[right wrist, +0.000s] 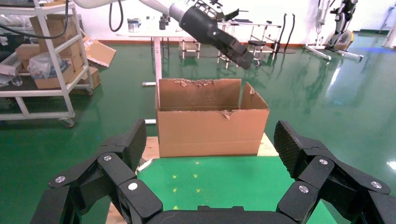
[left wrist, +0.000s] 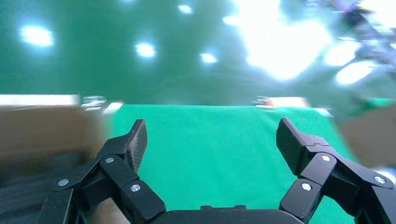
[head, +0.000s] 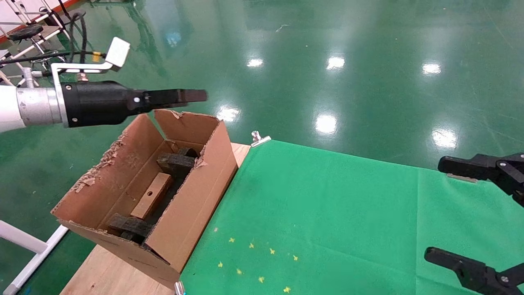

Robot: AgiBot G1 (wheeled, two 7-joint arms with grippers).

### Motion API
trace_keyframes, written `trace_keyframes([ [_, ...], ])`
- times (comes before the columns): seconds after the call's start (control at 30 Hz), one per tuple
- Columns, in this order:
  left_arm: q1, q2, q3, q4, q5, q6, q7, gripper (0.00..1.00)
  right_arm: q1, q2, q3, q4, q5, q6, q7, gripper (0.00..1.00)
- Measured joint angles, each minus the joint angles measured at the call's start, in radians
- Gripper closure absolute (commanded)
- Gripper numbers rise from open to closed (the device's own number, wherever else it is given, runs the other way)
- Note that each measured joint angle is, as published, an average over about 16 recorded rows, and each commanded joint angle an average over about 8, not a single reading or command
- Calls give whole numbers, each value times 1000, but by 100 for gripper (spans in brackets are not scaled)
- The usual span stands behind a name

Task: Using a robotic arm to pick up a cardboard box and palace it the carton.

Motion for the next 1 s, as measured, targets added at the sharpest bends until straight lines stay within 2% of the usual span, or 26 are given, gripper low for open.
trace_keyframes([
  [0.17, 14, 1, -16, -17, -33, 38, -10, 0, 0, 0, 0, 0, 0, 0, 0, 0],
  [0.5, 56, -1, -39, -75, -59, 38, 19, 0, 0, 0, 0, 0, 0, 0, 0, 0],
  [1.0, 221, -11, -131, -309, -166, 50, 132, 0, 0, 0, 0, 0, 0, 0, 0, 0],
])
